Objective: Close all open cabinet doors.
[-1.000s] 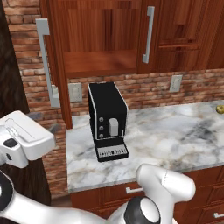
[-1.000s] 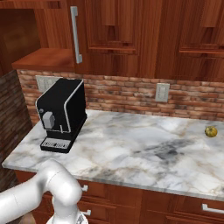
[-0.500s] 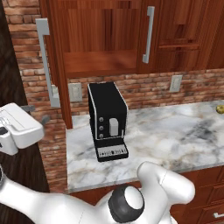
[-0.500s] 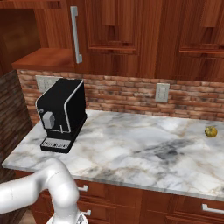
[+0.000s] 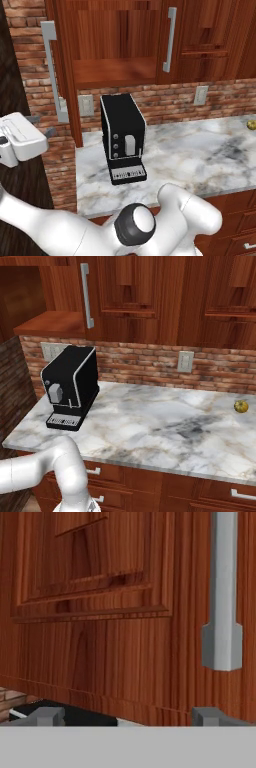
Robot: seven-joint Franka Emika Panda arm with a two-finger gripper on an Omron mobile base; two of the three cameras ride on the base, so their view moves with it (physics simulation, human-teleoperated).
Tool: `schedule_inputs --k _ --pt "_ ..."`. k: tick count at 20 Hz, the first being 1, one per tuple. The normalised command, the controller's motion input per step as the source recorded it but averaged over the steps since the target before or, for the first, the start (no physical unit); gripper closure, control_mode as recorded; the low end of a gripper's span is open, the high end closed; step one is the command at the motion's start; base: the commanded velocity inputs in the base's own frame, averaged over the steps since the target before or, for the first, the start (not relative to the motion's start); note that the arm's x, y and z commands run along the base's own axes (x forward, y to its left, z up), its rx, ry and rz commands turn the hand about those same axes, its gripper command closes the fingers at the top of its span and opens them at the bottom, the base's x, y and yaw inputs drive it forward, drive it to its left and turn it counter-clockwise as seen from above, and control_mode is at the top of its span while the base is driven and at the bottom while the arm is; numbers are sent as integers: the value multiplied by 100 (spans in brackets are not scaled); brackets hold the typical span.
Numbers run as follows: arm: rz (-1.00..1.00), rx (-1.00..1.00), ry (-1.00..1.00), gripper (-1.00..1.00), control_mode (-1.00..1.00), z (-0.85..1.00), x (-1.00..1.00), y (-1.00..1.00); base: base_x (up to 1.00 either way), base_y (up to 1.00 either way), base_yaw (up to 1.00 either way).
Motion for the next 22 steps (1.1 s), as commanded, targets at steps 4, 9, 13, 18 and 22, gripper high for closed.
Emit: schedule_inputs --k 4,9,13,18,22 --pt "-2 0 0 -100 -100 -9 1 -9 0 0 0" --pt "-2 0 0 -100 -100 -1 0 -11 0 0 0" --pt "0 0 0 -100 -100 -8 0 -24 0 0 0" --pt "0 0 0 -100 -100 -11 2 -32 0 0 0" --pt "0 0 0 -100 -100 -13 4 -29 0 0 0"
